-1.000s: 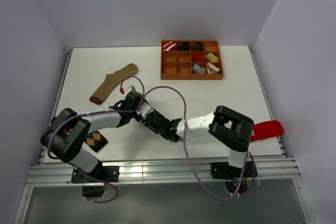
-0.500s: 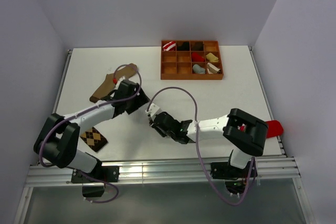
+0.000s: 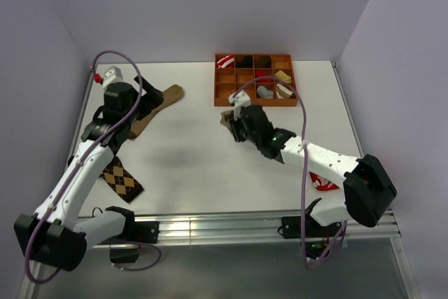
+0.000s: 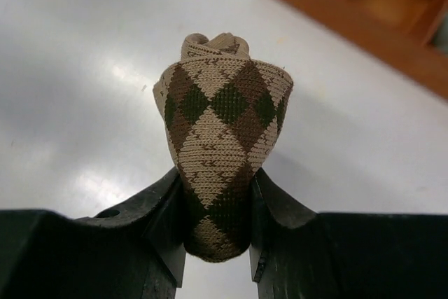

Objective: Roll the socks
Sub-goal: Pick up the sock at the center of the board, then place the sock in the storage box.

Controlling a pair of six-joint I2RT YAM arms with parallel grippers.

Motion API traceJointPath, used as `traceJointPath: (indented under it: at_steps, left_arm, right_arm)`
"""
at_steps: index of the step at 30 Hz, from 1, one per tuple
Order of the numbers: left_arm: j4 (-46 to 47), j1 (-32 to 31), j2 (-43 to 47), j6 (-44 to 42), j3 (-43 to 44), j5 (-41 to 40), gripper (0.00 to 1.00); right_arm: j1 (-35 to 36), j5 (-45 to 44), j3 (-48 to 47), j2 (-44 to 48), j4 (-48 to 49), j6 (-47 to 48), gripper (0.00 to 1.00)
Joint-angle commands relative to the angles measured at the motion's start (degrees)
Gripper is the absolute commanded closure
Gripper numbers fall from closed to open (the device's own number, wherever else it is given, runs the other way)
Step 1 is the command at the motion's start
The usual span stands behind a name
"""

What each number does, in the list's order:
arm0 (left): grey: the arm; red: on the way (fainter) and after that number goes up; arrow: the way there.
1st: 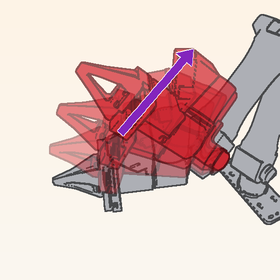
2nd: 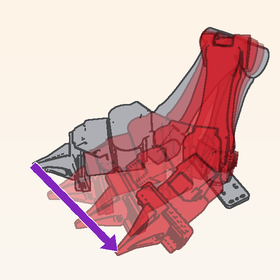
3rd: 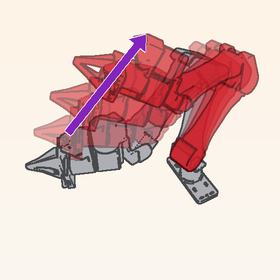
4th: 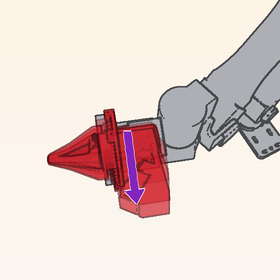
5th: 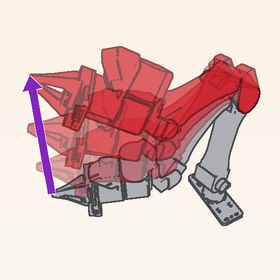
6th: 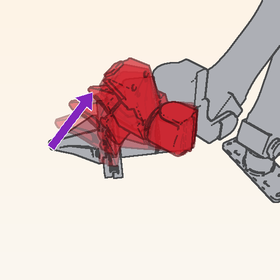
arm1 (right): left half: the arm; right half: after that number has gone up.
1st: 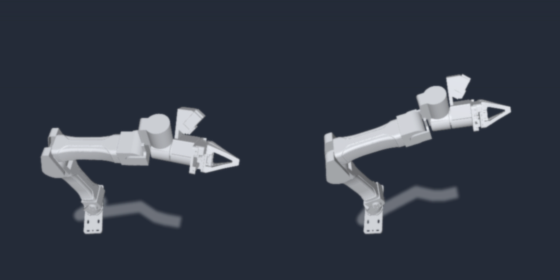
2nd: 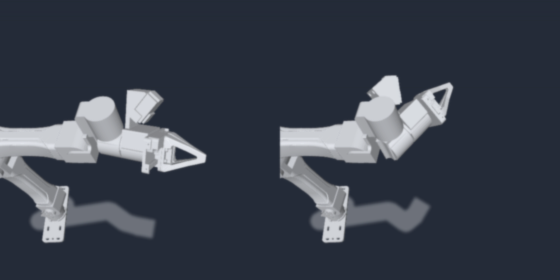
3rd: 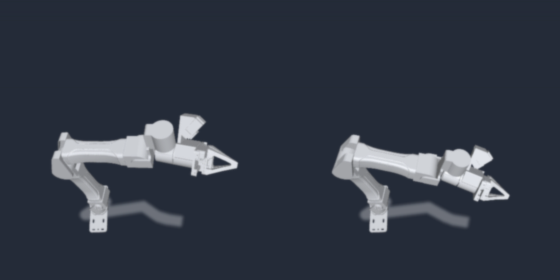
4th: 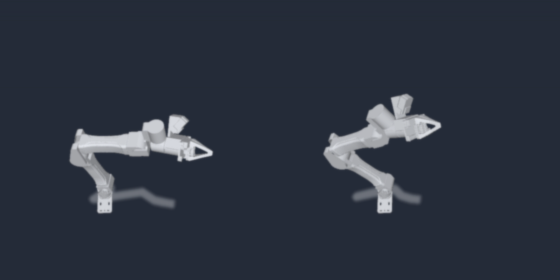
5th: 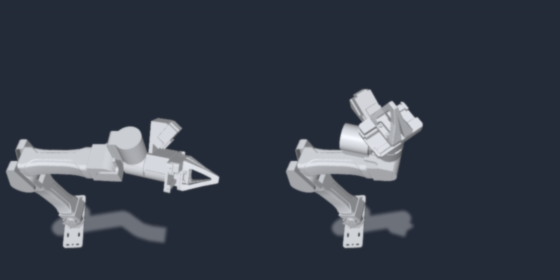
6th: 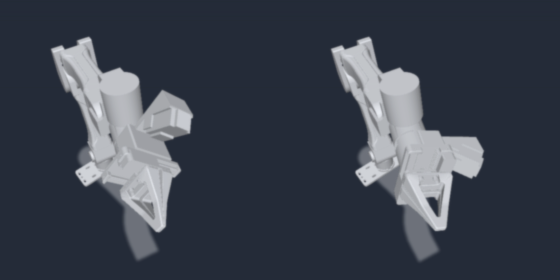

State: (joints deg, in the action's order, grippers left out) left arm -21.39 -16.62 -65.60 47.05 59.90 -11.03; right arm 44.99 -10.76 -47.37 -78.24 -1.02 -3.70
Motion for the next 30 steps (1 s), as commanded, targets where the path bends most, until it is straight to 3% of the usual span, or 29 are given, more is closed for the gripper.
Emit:
traceJointPath:
  at_steps: [1, 7, 15, 22, 30]
  left_arm:
    - [-2.43, 1.24, 7.32, -7.22, 1.01, -4.35, 0.01]
    - [2.47, 1.59, 20.41, -15.05, -8.45, -6.82, 0.01]
    - [8.81, 1.59, 34.92, -21.99, -19.02, -6.72, 0.01]
    - [7.59, 1.59, 34.67, -22.26, -20.0, -11.65, 0.01]
    - [7.24, 1.59, 34.41, -22.35, -20.44, -13.05, 0.0]
  right_arm:
    - [-7.6, 4.25, -8.41, 0.64, -0.91, 5.44, 1.0]
    - [-20.18, 14.69, -22.11, -8.85, -4.78, 11.08, 1.0]
    - [-26.44, 18.15, -36.55, -25.81, -9.43, 19.25, 1.0]
    - [-26.89, 13.49, -48.76, -38.99, -14.36, 25.93, 1.0]
    - [-26.89, 13.84, -53.52, -45.68, -17.09, 28.66, 1.0]
